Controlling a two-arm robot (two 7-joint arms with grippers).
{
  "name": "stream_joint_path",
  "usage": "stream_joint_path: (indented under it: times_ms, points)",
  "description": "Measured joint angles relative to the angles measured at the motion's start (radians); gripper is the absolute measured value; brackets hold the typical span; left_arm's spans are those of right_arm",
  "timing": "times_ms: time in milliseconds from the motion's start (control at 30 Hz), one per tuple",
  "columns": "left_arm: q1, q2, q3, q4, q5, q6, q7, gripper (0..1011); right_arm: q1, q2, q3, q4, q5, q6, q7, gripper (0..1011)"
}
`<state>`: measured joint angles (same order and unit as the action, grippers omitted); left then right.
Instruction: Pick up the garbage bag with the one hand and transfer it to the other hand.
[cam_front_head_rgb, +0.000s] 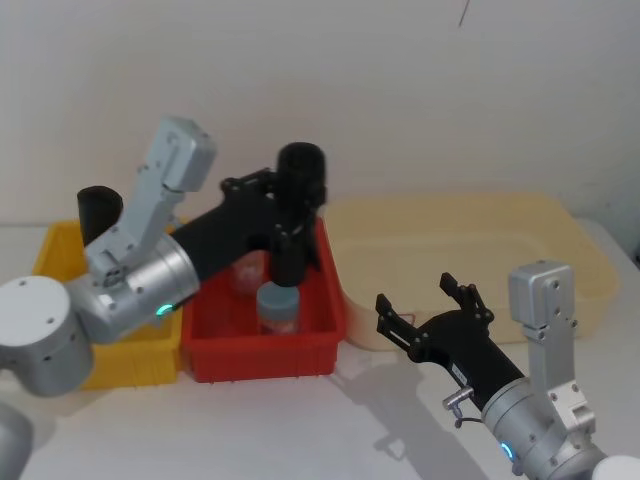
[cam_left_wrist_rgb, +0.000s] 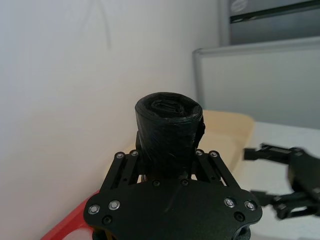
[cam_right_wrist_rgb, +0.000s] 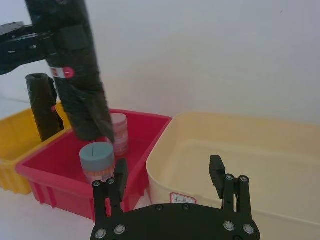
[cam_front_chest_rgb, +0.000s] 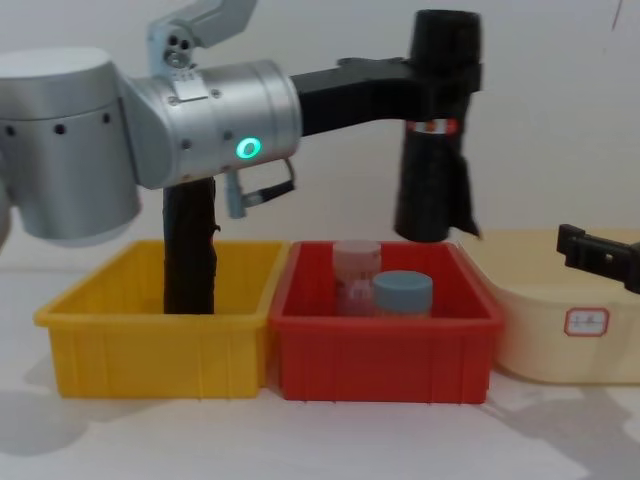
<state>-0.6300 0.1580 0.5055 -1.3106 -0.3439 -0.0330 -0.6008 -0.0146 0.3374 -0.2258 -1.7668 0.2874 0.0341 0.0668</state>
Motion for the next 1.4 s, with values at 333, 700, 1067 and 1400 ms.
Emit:
stream_joint_path:
  times_ms: [333, 700, 1067, 1400]
  points:
    - [-0.032, -0.058, 0.030, 0.063, -0.059, -0.014, -0.071, 407, 0.000, 0.000, 0.000, 0.000, 0.000, 0.000, 0.000, 1001]
    - [-0.037, -0.080, 0.041, 0.078, -0.098, -0.010, -0.085, 407, 0.000, 0.000, 0.000, 0.000, 0.000, 0.000, 0.000, 1001]
    - [-0.035, -0.084, 0.048, 0.078, -0.119, 0.002, -0.086, 407, 0.000, 0.000, 0.000, 0.000, 0.000, 0.000, 0.000, 1000]
    - [-0.034, -0.086, 0.052, 0.079, -0.128, 0.008, -0.087, 407, 0.007, 0.000, 0.000, -0.007, -0.018, -0.032, 0.008, 1000]
